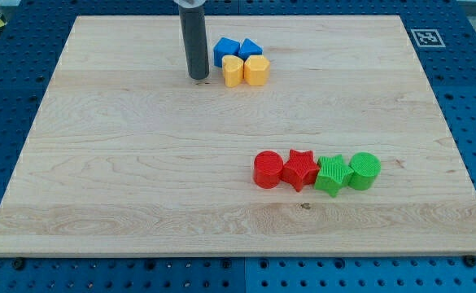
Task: Slide blue cube along with blue triangle left a bit
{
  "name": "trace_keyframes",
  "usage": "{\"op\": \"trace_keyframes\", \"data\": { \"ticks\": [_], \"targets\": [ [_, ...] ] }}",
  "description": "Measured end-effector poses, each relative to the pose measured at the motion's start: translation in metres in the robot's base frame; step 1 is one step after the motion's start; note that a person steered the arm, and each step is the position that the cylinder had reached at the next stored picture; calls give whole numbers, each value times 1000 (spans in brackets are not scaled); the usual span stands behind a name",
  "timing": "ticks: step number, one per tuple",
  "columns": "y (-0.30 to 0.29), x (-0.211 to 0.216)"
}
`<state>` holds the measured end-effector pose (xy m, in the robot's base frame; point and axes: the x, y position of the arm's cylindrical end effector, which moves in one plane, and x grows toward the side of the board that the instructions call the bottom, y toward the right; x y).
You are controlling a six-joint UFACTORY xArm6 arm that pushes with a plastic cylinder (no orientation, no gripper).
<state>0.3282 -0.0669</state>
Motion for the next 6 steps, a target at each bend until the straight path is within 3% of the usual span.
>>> {"op": "trace_keyframes", "data": {
  "ticks": [1, 5, 6],
  "targets": [
    [10, -22],
    [88, -42],
    [86, -74]
  ]
}}
